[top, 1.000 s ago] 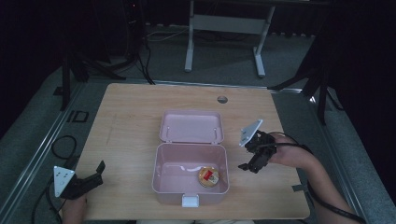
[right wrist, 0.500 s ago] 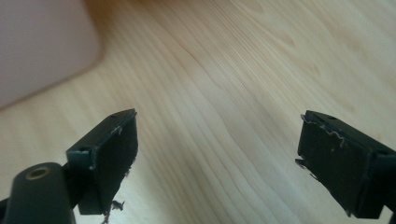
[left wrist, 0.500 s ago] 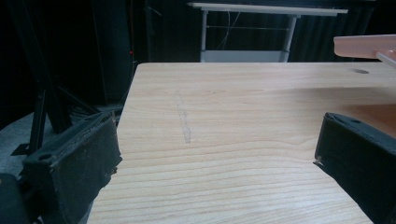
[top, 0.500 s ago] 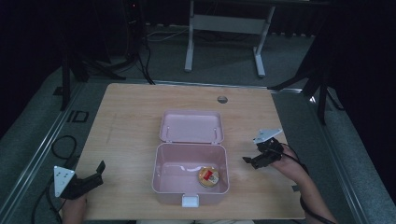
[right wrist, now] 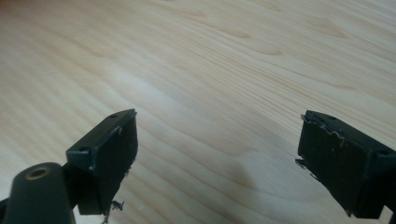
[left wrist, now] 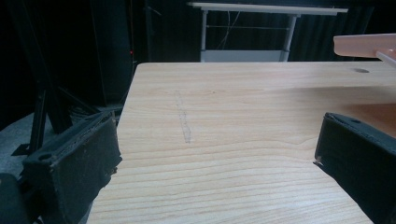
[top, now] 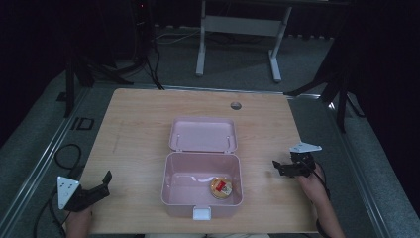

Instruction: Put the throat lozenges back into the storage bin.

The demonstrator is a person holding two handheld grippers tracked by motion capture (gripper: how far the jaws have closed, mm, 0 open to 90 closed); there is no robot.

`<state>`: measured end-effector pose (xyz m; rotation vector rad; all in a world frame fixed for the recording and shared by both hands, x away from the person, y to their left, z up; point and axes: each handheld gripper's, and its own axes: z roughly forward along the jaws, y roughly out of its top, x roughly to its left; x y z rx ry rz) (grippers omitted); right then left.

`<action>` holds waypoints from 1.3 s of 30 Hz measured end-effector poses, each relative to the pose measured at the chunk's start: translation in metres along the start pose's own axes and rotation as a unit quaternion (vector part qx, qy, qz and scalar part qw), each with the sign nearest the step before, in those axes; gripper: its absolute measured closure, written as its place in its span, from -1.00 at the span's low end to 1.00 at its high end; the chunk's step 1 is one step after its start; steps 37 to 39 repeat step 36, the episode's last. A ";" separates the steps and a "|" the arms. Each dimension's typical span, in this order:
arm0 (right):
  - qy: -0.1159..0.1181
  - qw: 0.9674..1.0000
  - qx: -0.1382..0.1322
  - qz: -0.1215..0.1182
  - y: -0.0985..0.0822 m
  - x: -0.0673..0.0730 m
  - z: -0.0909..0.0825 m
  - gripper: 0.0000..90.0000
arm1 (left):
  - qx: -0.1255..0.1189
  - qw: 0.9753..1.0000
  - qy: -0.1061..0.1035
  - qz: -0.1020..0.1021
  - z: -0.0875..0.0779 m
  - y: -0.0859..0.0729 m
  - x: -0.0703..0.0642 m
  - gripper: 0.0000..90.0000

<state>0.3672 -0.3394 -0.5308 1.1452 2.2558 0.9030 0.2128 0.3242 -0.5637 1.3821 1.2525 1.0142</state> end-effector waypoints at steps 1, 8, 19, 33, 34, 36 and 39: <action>-0.002 1.000 -0.005 0.008 -0.002 -0.001 -0.001 -0.74 | 0.000 1.000 0.000 0.000 0.000 0.000 0.000 -0.99; -0.050 0.990 -0.069 0.113 -0.017 -0.016 -0.009 -0.74 | 0.000 1.000 0.001 0.000 0.000 0.000 0.000 -0.99; -0.125 0.974 -0.082 0.172 -0.036 -0.023 -0.011 -0.74 | 0.001 1.000 0.001 -0.002 0.000 0.000 0.000 -0.99; -0.130 0.973 -0.084 0.172 -0.040 -0.021 -0.007 -0.74 | -0.001 1.000 0.001 -0.007 0.000 0.000 0.001 -0.99; -0.129 0.974 -0.082 0.170 -0.040 -0.022 -0.006 -0.74 | -0.001 1.000 0.001 -0.007 0.000 0.000 0.001 -0.99; -0.127 0.974 -0.079 0.168 -0.040 -0.021 -0.005 -0.74 | 0.000 1.000 0.001 -0.007 0.000 0.000 0.001 -0.99; -0.127 0.974 -0.079 0.168 -0.040 -0.021 -0.005 -0.74 | 0.000 1.000 0.001 -0.007 0.000 0.000 0.001 -0.99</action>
